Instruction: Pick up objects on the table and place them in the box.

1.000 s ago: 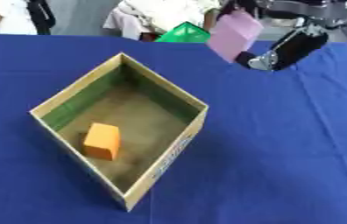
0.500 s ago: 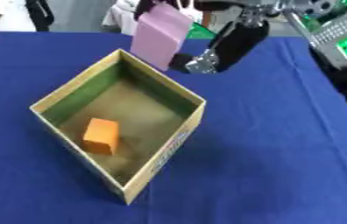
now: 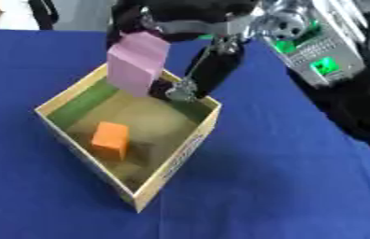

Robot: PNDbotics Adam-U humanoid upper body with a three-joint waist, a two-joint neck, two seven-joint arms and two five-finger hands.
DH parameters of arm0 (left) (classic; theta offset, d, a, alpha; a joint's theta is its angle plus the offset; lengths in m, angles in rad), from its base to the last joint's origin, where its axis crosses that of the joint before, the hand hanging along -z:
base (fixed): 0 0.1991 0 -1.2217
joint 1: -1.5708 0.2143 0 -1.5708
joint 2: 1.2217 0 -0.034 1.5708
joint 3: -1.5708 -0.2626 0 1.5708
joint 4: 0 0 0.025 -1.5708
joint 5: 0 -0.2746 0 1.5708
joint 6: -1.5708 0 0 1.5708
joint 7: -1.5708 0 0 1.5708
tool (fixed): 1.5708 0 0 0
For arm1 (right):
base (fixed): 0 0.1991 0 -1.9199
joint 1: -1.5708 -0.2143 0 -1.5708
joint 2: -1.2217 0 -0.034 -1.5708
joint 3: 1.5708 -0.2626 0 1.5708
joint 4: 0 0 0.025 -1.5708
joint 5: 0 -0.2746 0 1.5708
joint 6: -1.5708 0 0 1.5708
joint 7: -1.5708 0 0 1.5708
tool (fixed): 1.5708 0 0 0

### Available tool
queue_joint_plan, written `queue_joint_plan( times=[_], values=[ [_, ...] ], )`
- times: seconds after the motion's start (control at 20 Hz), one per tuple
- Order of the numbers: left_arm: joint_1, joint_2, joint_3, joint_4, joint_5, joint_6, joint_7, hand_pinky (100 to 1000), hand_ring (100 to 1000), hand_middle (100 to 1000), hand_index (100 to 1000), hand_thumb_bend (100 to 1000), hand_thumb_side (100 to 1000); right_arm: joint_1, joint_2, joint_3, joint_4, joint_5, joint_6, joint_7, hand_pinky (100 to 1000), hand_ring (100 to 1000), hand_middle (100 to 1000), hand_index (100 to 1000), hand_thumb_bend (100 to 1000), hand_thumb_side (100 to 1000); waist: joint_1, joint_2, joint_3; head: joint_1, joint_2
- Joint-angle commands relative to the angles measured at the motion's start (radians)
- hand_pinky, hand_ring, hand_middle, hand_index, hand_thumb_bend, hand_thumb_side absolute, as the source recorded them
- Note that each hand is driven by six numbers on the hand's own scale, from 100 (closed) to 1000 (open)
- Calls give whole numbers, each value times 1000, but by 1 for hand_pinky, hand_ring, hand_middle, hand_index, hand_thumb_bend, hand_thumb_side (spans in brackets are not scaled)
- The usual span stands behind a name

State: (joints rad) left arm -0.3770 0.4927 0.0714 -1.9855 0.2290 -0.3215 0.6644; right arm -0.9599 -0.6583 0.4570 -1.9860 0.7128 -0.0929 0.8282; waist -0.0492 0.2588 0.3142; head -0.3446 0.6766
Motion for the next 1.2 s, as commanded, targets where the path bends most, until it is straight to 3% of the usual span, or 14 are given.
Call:
queue_joint_plan(
  times=[0.05, 0.55, 0.85, 1.05, 1.15, 1.2],
  values=[
    [-5, 15, 4, -15, 1, -2, -2, 842, 724, 719, 865, 573, 953, -4, 25, 12, 7, 24, 11, 8, 548, 595, 522, 631, 100, 312, 8, -16, 2, 2, 0],
    [-2, 9, 3, -15, 4, 0, -3, 843, 721, 716, 863, 569, 957, 27, 68, 53, 120, 112, 5, -20, 547, 598, 526, 636, 100, 338, 12, -11, 3, -3, -9],
    [-1, 6, 3, -15, 5, 2, -4, 843, 720, 716, 862, 569, 958, 49, 89, 69, 161, 138, 5, -21, 560, 625, 566, 686, 100, 377, 15, -8, 2, -4, -15],
    [1, 4, 3, -15, 6, 3, -5, 843, 720, 716, 862, 567, 959, 64, 99, 76, 186, 142, 6, -6, 592, 676, 609, 743, 100, 419, 16, -6, 2, -5, -17],
    [1, 3, 3, -15, 7, 4, -5, 843, 720, 716, 862, 567, 959, 72, 103, 81, 203, 136, 6, 8, 627, 729, 669, 787, 137, 458, 16, -6, 2, -4, -18],
    [1, 3, 3, -15, 7, 4, -5, 844, 719, 716, 862, 567, 960, 74, 105, 82, 210, 131, 5, 17, 674, 783, 745, 852, 211, 479, 16, -6, 2, -4, -18]
  ],
)
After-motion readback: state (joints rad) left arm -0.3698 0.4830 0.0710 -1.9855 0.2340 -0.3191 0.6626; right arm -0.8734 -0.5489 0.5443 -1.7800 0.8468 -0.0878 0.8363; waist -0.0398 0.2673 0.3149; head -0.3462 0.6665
